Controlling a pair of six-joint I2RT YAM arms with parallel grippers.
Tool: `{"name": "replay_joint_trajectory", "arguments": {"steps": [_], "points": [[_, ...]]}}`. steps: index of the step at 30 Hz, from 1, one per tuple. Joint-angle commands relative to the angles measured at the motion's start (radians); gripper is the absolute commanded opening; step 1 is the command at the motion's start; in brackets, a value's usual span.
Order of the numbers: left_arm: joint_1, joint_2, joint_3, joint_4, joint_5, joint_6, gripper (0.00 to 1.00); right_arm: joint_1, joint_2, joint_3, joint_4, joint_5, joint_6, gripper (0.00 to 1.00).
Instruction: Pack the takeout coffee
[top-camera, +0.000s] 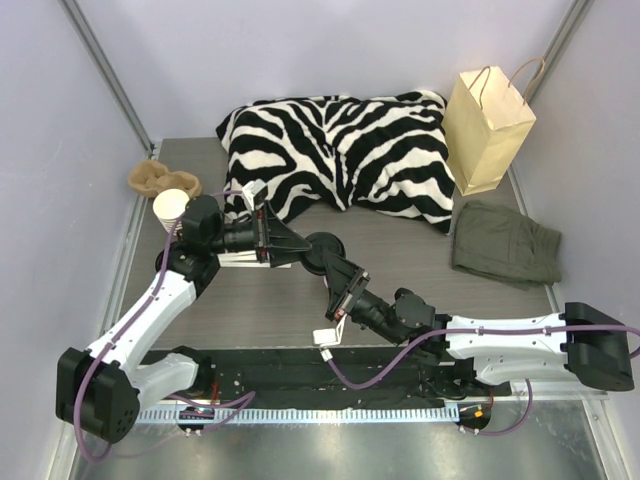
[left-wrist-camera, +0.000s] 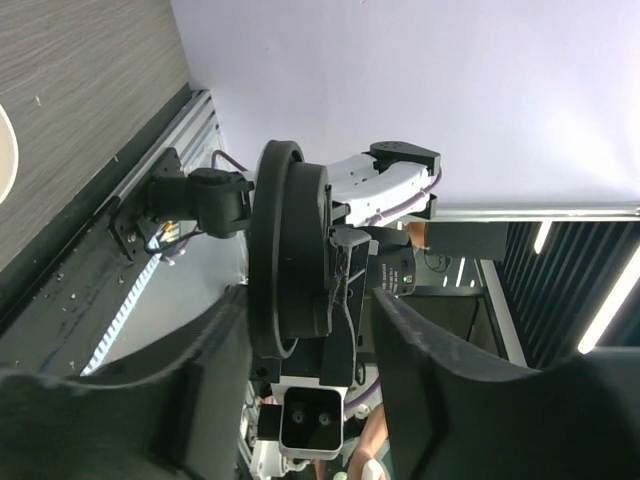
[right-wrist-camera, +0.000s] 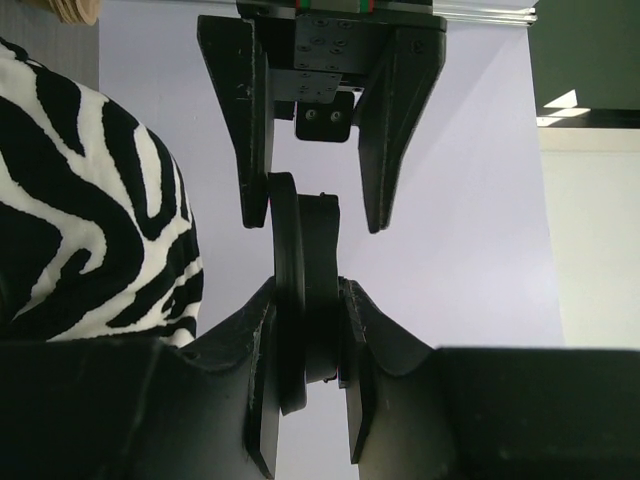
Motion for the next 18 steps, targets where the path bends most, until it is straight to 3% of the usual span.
{"name": "replay_joint_trajectory", "arguments": {"steps": [1, 10, 13, 14, 18], "points": [[-0.006, 0.003, 0.006, 0.061, -0.005, -0.011, 0.49, 0.008, 0.0, -0.001, 0.059, 0.009, -0.012, 0.01], [-0.006, 0.025, 0.017, 0.065, 0.01, -0.001, 0.24, 0.011, -0.029, -0.033, 0.059, -0.005, -0.023, 0.02], [-0.005, 0.023, 0.012, 0.059, 0.021, 0.006, 0.16, 0.011, -0.044, -0.035, 0.038, -0.002, -0.015, 0.21], [-0.005, 0.022, 0.012, 0.058, 0.024, 0.009, 0.12, 0.011, -0.05, -0.035, 0.014, -0.002, -0.012, 0.37], [0.0, 0.026, 0.02, 0.062, 0.046, 0.009, 0.02, 0.014, -0.099, -0.042, -0.065, 0.0, 0.012, 0.59]]}}
